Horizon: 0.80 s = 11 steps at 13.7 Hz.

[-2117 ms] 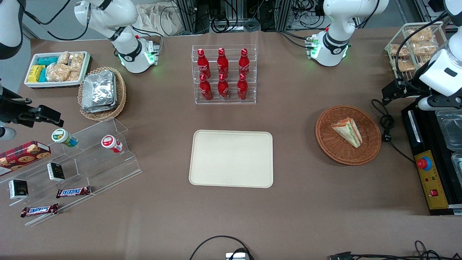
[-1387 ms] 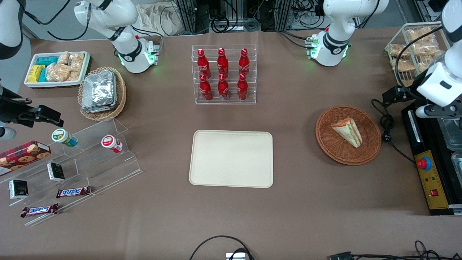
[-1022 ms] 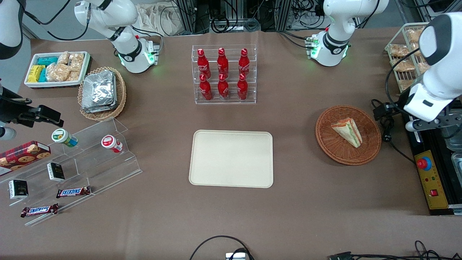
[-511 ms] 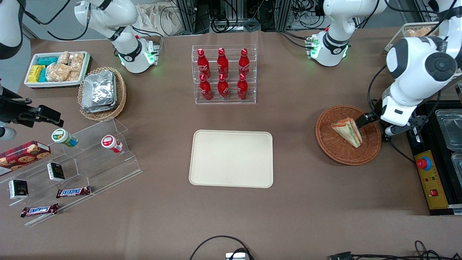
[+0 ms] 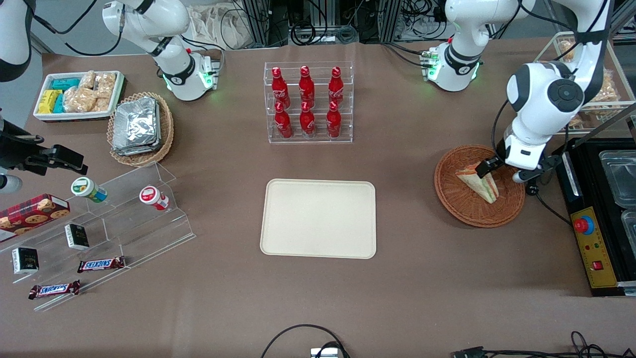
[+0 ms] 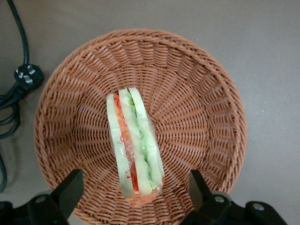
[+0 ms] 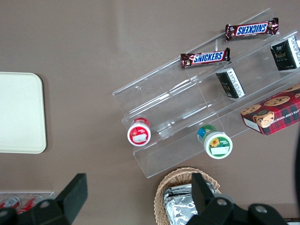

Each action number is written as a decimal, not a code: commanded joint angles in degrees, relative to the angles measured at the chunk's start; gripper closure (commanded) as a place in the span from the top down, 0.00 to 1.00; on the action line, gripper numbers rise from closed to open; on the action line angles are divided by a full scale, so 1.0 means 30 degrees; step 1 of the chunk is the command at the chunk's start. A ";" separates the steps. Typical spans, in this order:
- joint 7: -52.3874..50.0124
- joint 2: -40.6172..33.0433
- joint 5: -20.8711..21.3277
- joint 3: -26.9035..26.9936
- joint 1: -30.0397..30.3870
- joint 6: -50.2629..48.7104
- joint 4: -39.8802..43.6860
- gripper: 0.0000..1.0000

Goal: Place sandwich from basket to tray
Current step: 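Close the left gripper on the sandwich wedge and lift it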

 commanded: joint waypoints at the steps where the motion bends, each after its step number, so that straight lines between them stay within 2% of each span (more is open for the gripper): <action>1: -0.0889 -0.0031 0.0349 -0.0105 0.0070 0.1637 -0.1143 1.00; 11: -0.1798 0.2695 0.0319 -0.0105 0.0070 0.6591 -0.2259 1.00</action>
